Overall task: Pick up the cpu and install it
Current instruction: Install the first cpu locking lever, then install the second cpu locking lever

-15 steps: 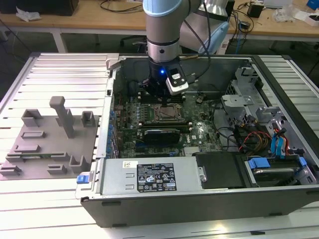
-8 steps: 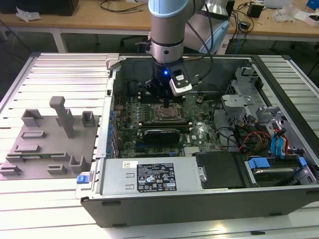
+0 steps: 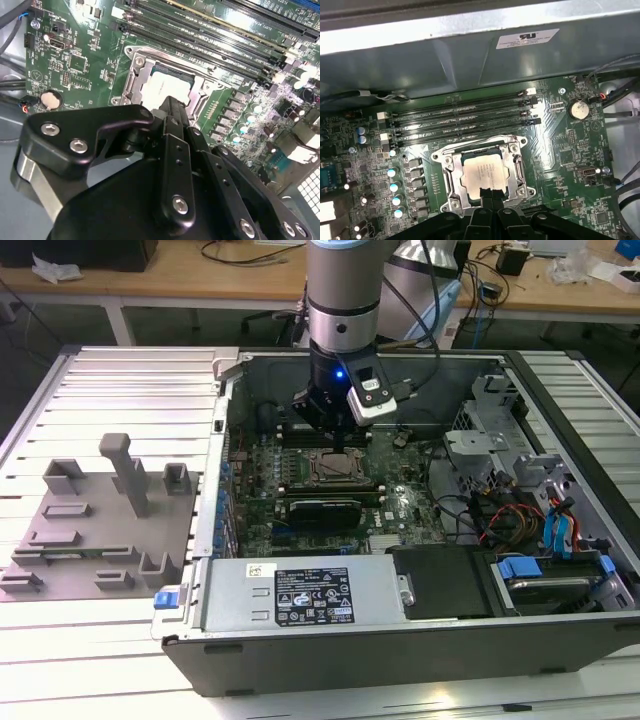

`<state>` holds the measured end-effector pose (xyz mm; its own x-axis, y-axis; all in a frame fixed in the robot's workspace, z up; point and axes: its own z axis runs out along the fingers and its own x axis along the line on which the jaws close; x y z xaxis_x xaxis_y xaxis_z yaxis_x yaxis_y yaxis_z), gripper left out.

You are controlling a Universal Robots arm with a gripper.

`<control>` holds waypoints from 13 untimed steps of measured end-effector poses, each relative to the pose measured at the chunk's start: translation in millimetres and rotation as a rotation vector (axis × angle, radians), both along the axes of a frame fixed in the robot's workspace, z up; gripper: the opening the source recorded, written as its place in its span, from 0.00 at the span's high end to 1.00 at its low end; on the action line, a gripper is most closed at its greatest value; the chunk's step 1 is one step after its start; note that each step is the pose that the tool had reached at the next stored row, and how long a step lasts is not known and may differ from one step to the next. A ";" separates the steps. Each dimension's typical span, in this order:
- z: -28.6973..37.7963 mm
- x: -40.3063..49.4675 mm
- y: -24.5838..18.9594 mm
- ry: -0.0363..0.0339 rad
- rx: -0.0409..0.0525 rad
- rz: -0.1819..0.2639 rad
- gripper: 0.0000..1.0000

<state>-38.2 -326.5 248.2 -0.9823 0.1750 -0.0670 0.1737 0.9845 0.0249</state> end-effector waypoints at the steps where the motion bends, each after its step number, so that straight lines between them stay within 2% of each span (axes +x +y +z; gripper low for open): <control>1: 0.0 0.0 0.0 0.0000 0.0003 0.000 0.89; 11: 0.0 0.0 0.0 0.0000 0.0028 0.000 0.89; 13: 0.0 0.1 -1.1 0.0001 0.0028 0.000 0.89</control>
<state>-38.1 -327.6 248.3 -0.9823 0.1749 -0.0664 0.1734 0.9845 0.0276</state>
